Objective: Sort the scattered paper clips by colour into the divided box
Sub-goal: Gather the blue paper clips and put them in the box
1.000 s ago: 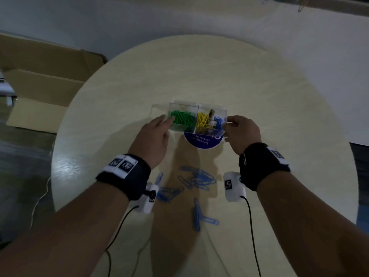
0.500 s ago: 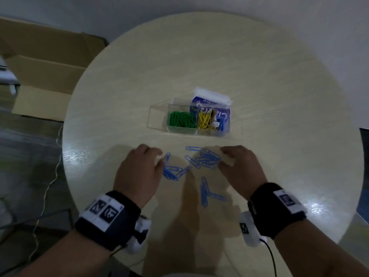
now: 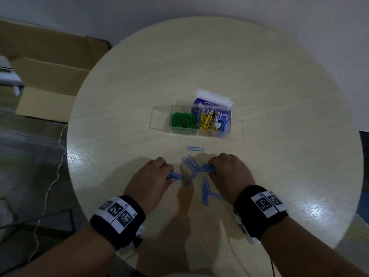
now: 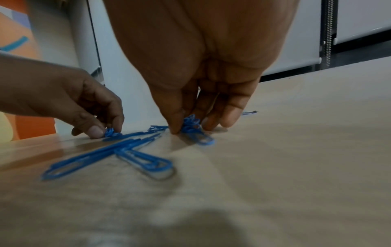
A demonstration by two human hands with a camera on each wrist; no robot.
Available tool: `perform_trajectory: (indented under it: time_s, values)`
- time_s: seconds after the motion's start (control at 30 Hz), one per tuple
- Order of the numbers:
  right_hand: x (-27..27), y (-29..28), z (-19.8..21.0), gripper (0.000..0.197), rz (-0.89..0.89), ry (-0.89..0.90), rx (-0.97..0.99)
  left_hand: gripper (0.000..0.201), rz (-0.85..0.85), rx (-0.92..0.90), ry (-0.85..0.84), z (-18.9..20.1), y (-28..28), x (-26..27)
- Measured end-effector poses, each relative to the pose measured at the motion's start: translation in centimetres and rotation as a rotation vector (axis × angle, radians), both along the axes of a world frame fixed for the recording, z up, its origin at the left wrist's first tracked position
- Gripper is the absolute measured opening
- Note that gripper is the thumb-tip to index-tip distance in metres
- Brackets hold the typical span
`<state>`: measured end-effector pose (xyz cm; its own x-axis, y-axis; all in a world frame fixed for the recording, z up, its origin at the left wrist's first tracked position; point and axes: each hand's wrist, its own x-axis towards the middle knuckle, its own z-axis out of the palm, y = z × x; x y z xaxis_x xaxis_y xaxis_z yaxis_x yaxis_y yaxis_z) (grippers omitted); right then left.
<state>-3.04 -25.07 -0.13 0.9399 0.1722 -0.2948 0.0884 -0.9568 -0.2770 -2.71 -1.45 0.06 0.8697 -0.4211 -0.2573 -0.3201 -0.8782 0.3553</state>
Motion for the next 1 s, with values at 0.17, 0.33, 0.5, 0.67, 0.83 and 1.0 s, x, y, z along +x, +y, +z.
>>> perform_trajectory:
  time_s: [0.17, 0.33, 0.5, 0.67, 0.83, 1.0]
  values:
    - [-0.2, -0.8, 0.5, 0.015, -0.065, 0.065, 0.013, 0.021, -0.124, 0.026, 0.009, -0.7, 1.4, 0.2]
    - [-0.1, -1.0, 0.8, 0.017, -0.064, 0.069, 0.004, 0.013, -0.175, 0.195, -0.046, 0.4, 0.9, 0.2]
    - [-0.1, -1.6, 1.1, 0.020, -0.096, 0.055, 0.063, 0.020, -0.172, 0.259, -0.025, 1.1, 0.0, 0.5]
    - [-0.1, -3.4, 2.4, 0.015, -0.284, -0.046, 0.243, 0.027, -0.089, 0.066, 0.010, 2.0, -0.3, 1.8]
    - [0.7, -5.4, 3.9, 0.005, -0.539, -0.181, 0.431, 0.018, 0.185, -0.289, 0.024, 5.1, -4.4, 5.8]
    - [1.9, -6.5, 4.8, 0.010, -0.684, -0.214, 0.554, 0.017, 0.381, -0.565, -0.002, 6.2, -10.6, 10.8]
